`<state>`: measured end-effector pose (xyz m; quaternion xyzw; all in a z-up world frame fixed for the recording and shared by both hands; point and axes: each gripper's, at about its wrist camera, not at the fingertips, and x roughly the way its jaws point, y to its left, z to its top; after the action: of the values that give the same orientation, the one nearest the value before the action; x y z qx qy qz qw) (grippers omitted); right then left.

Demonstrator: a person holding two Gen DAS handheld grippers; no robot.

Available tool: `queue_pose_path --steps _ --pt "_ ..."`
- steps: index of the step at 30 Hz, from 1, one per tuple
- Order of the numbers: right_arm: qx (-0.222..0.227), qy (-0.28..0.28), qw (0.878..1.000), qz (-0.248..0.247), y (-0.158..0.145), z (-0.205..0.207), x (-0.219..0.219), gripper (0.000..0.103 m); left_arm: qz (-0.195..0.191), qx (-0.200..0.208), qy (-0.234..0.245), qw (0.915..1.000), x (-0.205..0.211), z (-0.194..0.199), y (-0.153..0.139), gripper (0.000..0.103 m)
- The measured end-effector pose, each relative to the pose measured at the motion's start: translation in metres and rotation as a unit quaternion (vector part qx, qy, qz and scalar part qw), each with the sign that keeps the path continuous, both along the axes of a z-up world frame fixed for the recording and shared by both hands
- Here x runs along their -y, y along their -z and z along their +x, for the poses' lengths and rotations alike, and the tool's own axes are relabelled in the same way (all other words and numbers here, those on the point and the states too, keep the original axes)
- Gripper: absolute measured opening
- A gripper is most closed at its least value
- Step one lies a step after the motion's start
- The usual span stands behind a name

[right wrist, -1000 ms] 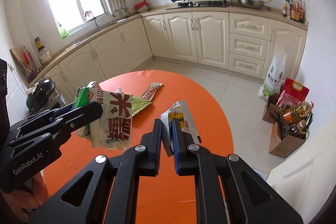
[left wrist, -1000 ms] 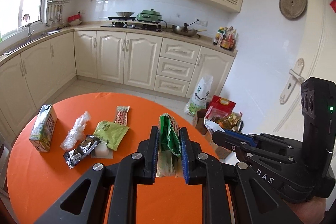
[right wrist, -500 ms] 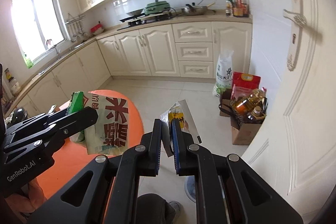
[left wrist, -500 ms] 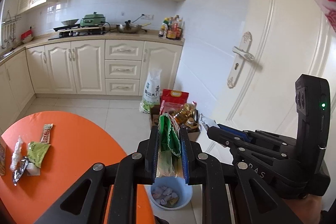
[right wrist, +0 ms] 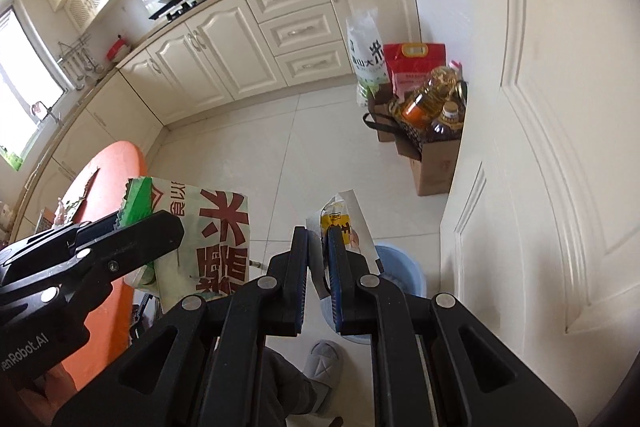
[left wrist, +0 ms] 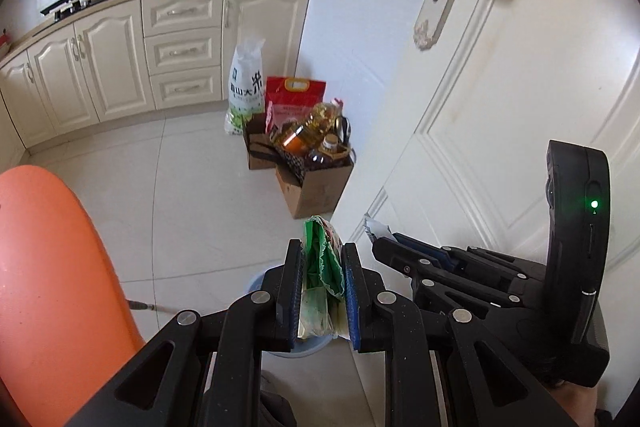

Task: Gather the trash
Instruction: 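Open both tools over the blue bucket to drop the packets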

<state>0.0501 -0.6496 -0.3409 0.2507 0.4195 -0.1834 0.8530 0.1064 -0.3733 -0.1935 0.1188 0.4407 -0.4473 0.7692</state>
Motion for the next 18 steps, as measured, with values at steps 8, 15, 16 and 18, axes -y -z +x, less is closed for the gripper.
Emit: queue_pose_path --steps 8,15,16,18 --pt "-0.033 0.016 0.997 0.073 0.076 0.013 0.035 0.012 0.068 -0.027 0.001 0.9973 0.087 0.047 0.049 0.016" --pt "-0.058 0.033 0.993 0.093 0.112 0.020 0.047 0.054 0.112 -0.026 -0.003 0.9934 0.140 0.068 0.073 0.049" --pt "-0.057 0.038 0.993 0.092 0.113 0.018 0.049 0.063 0.114 -0.024 -0.004 0.9932 0.144 0.070 0.074 0.069" --pt "-0.050 0.048 0.994 0.089 0.113 0.015 0.051 0.081 0.111 -0.014 -0.011 0.9937 0.145 0.070 0.073 0.079"
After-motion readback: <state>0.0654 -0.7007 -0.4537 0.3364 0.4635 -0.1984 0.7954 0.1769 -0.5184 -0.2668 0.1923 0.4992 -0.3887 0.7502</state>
